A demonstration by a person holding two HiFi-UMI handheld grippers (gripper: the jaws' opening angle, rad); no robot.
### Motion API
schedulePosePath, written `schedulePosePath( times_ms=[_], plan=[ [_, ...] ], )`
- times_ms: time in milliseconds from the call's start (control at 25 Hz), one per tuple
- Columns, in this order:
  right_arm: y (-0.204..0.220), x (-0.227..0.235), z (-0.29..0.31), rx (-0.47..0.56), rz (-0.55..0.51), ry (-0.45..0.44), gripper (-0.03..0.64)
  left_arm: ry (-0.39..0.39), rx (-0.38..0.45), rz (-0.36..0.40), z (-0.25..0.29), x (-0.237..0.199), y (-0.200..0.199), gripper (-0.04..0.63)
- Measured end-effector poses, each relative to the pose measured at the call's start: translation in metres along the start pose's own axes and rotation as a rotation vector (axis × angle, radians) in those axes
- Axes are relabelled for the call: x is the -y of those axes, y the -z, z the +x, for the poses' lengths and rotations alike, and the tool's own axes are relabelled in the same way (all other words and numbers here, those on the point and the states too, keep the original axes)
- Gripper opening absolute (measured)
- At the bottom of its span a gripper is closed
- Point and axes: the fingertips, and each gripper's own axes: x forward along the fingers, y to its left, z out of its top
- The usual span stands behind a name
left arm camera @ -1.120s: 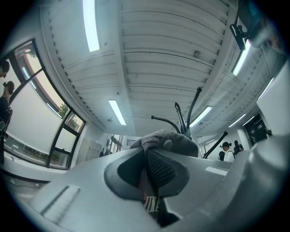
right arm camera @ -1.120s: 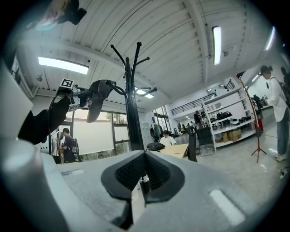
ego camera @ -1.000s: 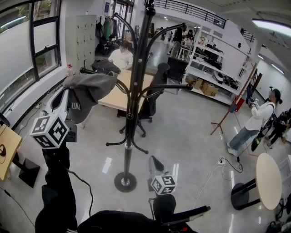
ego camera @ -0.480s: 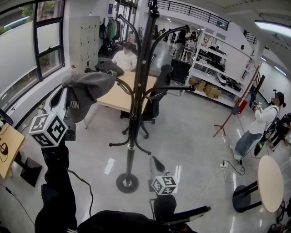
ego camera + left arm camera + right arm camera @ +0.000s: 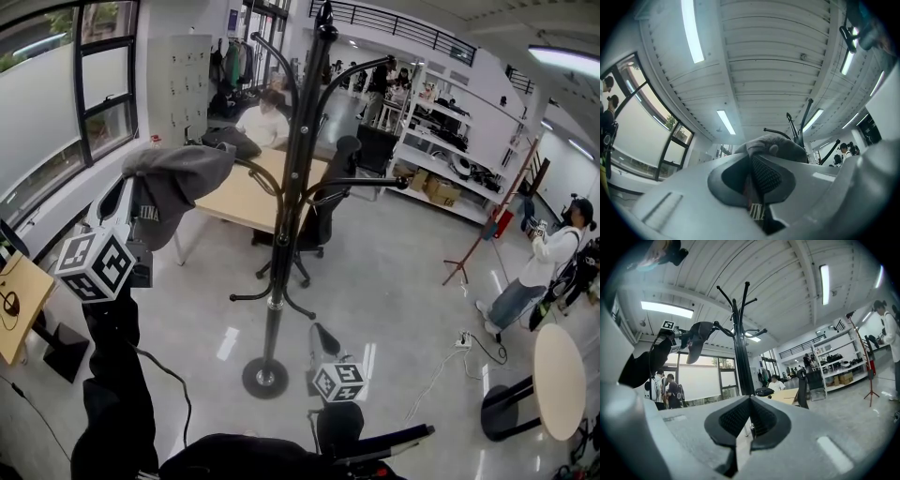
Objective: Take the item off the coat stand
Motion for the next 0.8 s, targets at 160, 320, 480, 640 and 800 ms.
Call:
schedulePosePath(
  times_ms=[160, 320, 480, 640, 800],
  plan=[
    [0.003, -0.006, 0.002, 0.001, 0.0, -0.011, 0.002, -0.011, 0.005, 0.008, -0.005, -0.006, -0.004, 0.017],
    [0.003, -0.011, 0.002, -0.001, -0.002, -0.02, 0.002, -0.02, 0.005, 0.012, -0.009, -0.01, -0.009, 0.017],
    [0.003, -0.013, 0.005, 0.001, -0.001, -0.023, 0.002, -0.031, 0.015, 0.011, -0.01, -0.016, -0.014, 0.017],
    [0.003, -0.014, 0.007, 0.0, 0.001, -0.026, 0.002, -0.043, 0.02, 0.016, -0.011, -0.02, -0.018, 0.017],
    [0.004, -0.017, 0.008, 0.0, 0.001, -0.033, 0.002, -0.053, 0.018, 0.028, -0.014, -0.022, -0.023, 0.017]
  ],
)
